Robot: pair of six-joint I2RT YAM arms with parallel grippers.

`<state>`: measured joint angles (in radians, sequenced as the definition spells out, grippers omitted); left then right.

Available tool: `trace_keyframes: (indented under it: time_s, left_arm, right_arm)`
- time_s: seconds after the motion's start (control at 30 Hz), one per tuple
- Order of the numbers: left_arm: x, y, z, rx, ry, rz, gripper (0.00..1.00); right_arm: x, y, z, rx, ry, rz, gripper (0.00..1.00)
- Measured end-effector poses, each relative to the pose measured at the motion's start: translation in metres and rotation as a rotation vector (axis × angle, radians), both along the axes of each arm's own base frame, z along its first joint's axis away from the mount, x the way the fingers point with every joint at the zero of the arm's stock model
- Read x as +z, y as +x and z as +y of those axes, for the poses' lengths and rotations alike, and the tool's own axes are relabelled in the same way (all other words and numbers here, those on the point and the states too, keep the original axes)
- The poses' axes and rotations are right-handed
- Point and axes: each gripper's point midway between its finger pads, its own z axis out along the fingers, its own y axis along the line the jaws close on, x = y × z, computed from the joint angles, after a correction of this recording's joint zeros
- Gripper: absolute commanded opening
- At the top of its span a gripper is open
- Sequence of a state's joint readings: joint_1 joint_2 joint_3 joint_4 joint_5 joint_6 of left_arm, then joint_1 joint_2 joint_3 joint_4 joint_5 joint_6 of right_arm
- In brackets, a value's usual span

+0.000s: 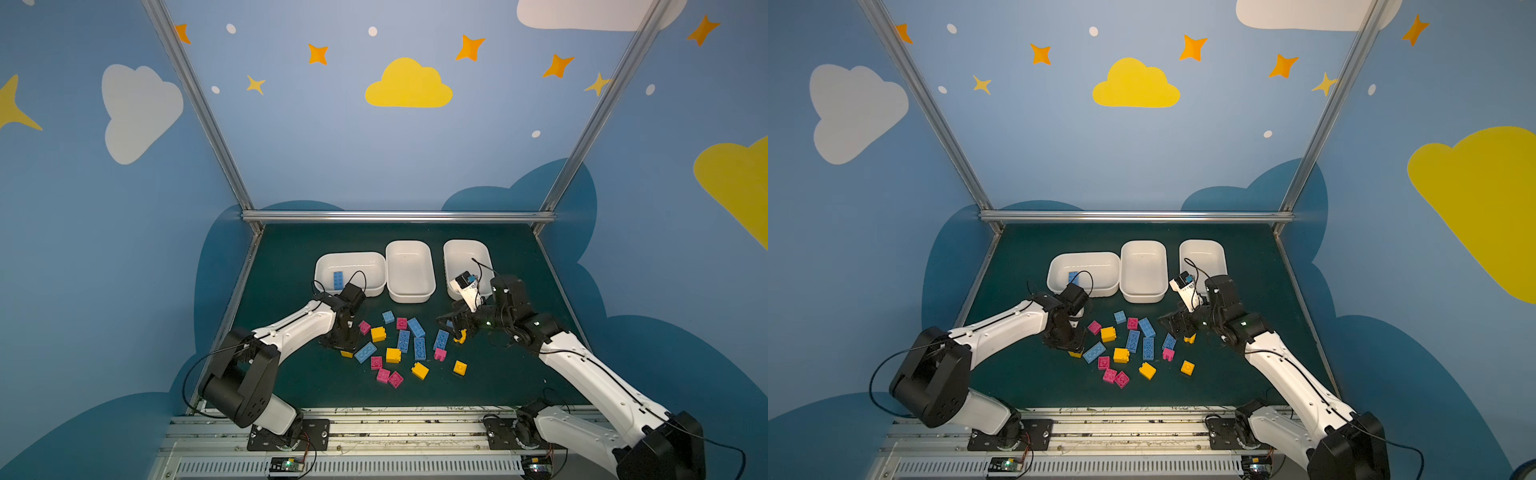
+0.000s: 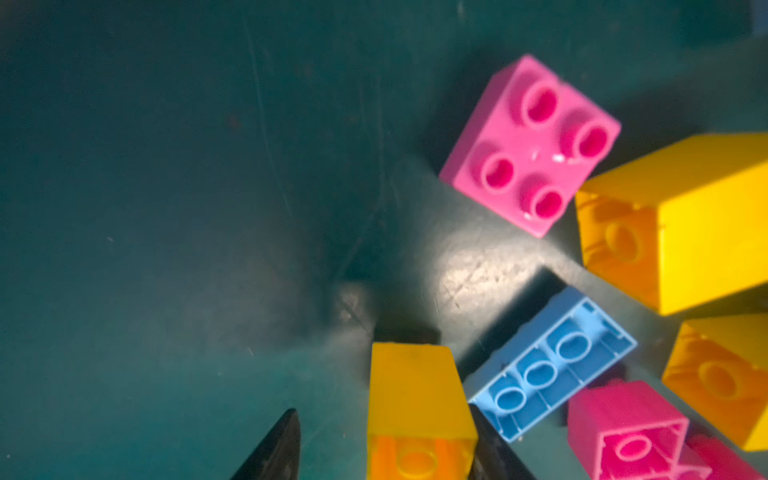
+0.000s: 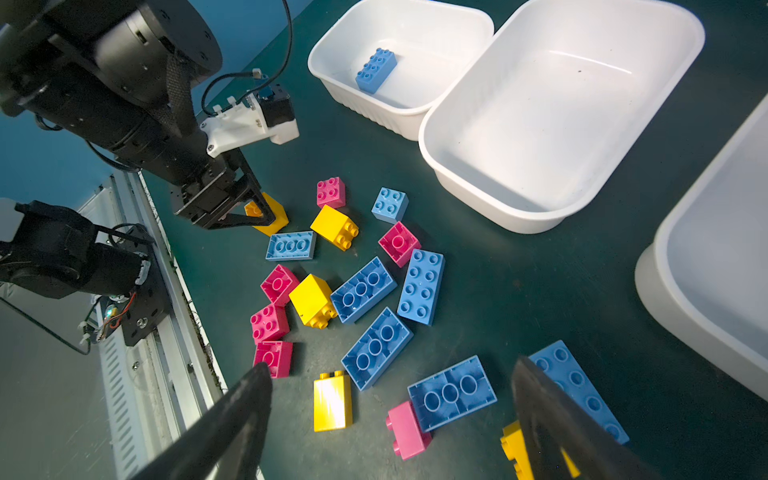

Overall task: Sort the legos into containers by color
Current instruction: 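Move the left gripper to a yellow brick and grasp it, then carry the yellow brick into the middle bin and open the left gripper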

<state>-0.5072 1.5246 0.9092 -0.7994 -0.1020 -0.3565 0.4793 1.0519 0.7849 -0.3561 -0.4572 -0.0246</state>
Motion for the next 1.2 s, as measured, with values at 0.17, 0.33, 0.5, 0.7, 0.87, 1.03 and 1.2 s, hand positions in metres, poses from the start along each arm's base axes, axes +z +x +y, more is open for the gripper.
trace_keyframes:
  time_s: [0.17, 0.33, 0.5, 0.7, 0.87, 1.03, 1.2]
  left_arm:
    - [-0.010, 0.001, 0.000, 0.009, 0.014, 0.016, 0.49]
    - [-0.015, -0.002, 0.001, 0.020, 0.011, 0.027, 0.32]
    - [-0.013, -0.004, 0.002, 0.030, 0.014, 0.034, 0.28]
    - [0.026, 0.013, -0.006, 0.029, -0.012, -0.021, 0.28]
    - [0.075, 0.046, -0.025, 0.010, -0.078, -0.135, 0.28]
    - [0.113, 0.083, -0.052, -0.023, -0.150, -0.219, 0.28]
    - [0.122, 0.130, -0.086, -0.057, -0.207, -0.253, 0.29]
  right_arm:
    - [0.001, 0.000, 0.000, -0.001, 0.001, -0.003, 0.89]
    - [0.001, -0.001, -0.001, -0.001, 0.000, 0.000, 0.89]
    - [0.000, -0.001, -0.001, -0.001, 0.000, 0.002, 0.89]
    - [0.002, -0.003, 0.002, 0.003, 0.024, 0.022, 0.89]
    - [0.007, -0.003, 0.003, 0.005, 0.062, 0.038, 0.89]
    - [0.013, 0.007, -0.001, -0.021, 0.100, 0.045, 0.89]
    - [0.025, 0.028, -0.012, -0.071, 0.125, 0.028, 0.89]
